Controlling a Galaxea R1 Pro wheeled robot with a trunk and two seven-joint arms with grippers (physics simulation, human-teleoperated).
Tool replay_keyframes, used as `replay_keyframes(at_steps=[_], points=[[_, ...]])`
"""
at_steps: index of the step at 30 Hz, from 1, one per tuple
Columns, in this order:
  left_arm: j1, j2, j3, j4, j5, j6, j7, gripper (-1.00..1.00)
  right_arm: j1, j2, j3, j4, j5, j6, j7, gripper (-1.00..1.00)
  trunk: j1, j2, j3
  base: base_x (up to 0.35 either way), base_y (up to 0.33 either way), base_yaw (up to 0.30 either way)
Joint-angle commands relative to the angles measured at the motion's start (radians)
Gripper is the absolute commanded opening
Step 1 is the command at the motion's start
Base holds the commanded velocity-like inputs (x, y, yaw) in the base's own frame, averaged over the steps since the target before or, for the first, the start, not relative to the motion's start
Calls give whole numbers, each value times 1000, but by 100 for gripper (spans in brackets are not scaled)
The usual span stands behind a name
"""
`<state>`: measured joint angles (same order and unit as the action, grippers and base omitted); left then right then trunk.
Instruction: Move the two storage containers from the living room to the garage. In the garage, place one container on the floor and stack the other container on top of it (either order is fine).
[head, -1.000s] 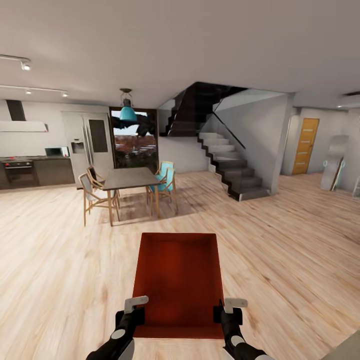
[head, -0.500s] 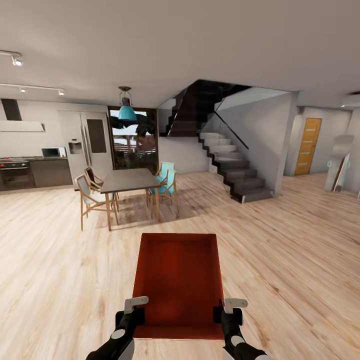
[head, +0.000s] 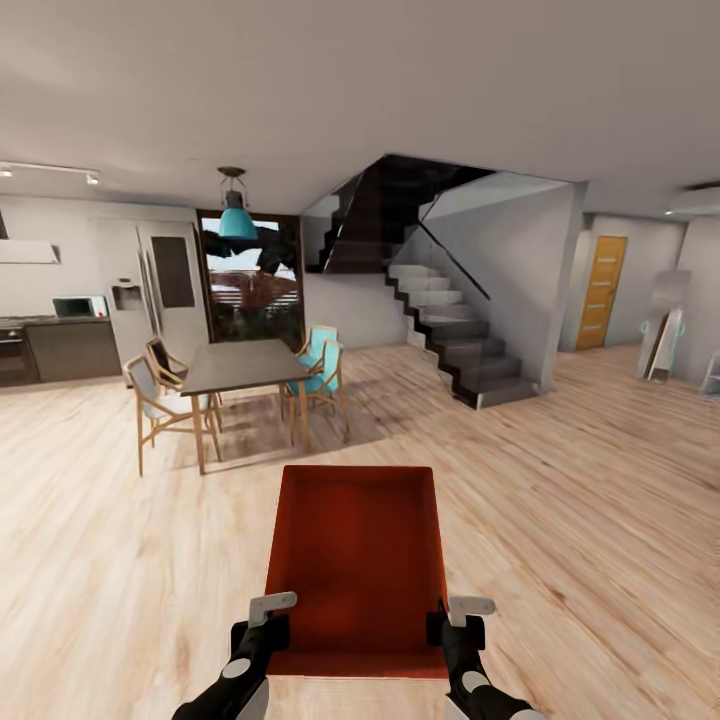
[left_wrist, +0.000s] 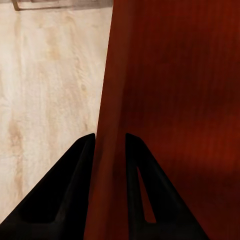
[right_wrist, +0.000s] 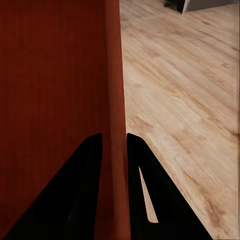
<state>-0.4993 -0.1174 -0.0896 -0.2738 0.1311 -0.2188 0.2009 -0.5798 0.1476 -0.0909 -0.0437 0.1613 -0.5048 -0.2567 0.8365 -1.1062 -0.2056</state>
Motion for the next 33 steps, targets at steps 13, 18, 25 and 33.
replay_keyframes(at_steps=[13,18,25,33], points=[[-1,1,-15,2,16,61,-77,-100,-2,-5,36,-2,0,-11,-40,-100,1,-1,-1,322,89,-278],[-1,1,-15,2,16,61,-77,-100,-2,-5,36,-2,0,-11,-39,-100,1,-1,-1,322,89,-283],[-1,1,-15,3,16,61,-77,-100,-2,-5,36,-2,0,-11,-39,-100,1,-1,-1,322,89,-283],[-1,1,-14,3,16,61,-77,-100,-2,-5,36,-2,0,-11,-39,-100,1,-1,-1,322,89,-283]])
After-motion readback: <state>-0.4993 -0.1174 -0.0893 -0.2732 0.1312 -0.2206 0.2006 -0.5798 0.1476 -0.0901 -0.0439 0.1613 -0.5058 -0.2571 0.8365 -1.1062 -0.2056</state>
